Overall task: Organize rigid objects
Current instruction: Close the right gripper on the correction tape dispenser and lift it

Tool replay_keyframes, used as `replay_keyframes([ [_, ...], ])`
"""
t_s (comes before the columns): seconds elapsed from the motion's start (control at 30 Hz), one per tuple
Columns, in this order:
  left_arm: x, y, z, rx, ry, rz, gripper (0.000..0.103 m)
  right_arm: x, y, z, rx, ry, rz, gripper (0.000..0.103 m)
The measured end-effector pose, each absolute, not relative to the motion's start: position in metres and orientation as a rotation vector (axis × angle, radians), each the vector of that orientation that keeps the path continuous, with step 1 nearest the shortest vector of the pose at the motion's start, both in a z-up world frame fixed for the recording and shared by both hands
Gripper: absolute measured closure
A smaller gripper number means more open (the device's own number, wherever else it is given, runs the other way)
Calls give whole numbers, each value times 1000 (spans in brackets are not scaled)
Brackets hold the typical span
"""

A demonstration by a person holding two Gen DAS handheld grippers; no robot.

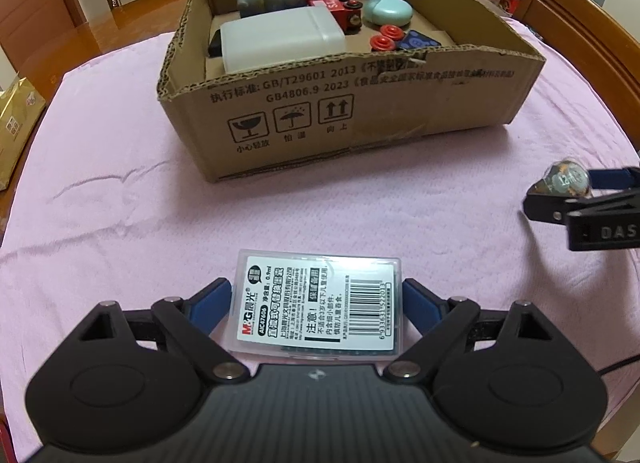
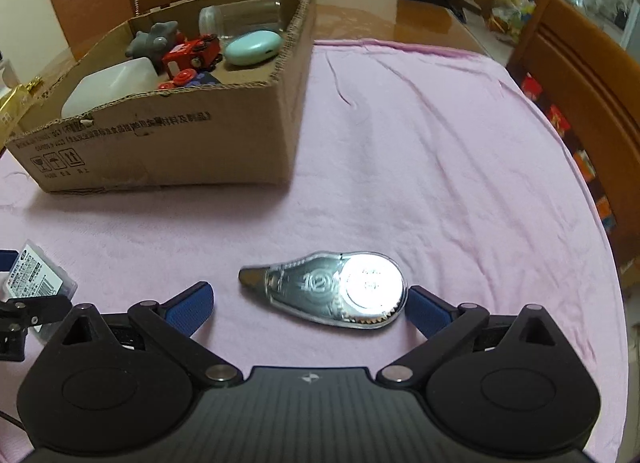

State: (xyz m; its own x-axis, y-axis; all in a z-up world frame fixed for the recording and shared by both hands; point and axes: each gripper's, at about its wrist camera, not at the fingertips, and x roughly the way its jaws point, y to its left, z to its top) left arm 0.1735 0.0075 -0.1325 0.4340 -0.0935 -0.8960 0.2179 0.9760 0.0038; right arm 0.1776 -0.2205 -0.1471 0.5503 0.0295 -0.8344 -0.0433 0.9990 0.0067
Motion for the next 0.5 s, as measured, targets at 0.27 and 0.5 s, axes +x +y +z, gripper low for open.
replay_keyframes([
  [0.27, 176, 10, -133, 135, 1108, -216, 13, 181, -215, -150, -84, 957, 57, 10],
  [0.5, 182, 13, -122, 136, 1118, -245, 13, 184, -220, -145, -82, 992, 88, 10],
])
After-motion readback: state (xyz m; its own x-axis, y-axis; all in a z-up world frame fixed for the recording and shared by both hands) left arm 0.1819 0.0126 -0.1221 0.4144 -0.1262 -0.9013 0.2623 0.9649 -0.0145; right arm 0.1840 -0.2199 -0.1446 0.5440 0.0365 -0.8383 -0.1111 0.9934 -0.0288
